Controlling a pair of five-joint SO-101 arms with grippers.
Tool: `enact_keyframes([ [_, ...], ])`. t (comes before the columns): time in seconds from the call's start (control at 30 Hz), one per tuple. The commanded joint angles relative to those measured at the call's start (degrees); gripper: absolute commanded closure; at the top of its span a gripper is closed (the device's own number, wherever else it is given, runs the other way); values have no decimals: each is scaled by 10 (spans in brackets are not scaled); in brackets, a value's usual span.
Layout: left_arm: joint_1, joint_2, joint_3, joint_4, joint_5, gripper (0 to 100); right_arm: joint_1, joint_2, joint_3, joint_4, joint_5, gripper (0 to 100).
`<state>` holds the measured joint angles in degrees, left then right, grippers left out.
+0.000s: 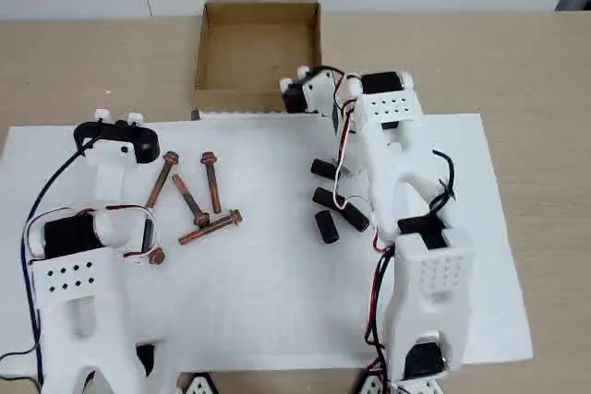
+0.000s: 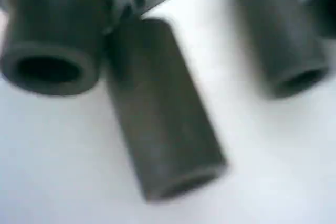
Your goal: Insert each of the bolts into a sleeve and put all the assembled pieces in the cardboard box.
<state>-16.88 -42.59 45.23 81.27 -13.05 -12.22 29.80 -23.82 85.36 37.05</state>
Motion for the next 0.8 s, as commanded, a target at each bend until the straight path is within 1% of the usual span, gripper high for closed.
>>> enact_keyframes([
  [0.0,1,6,-45,9,-3,953,9,-97,-11,42,-26,996],
  [0.1,1,58,-114,37,0,954,23,-138,-11,69,-58,996],
  [0.2,4,151,-211,83,0,984,48,-160,-11,102,-88,996],
  [0.3,31,245,-311,131,2,994,81,-165,-8,115,-122,996],
  [0.4,62,331,-397,162,23,994,114,-165,-8,117,-153,996],
  [0.57,109,448,-502,178,61,994,161,-165,-6,123,-176,995],
  [0.77,148,553,-591,177,146,994,216,-165,9,123,-185,995],
])
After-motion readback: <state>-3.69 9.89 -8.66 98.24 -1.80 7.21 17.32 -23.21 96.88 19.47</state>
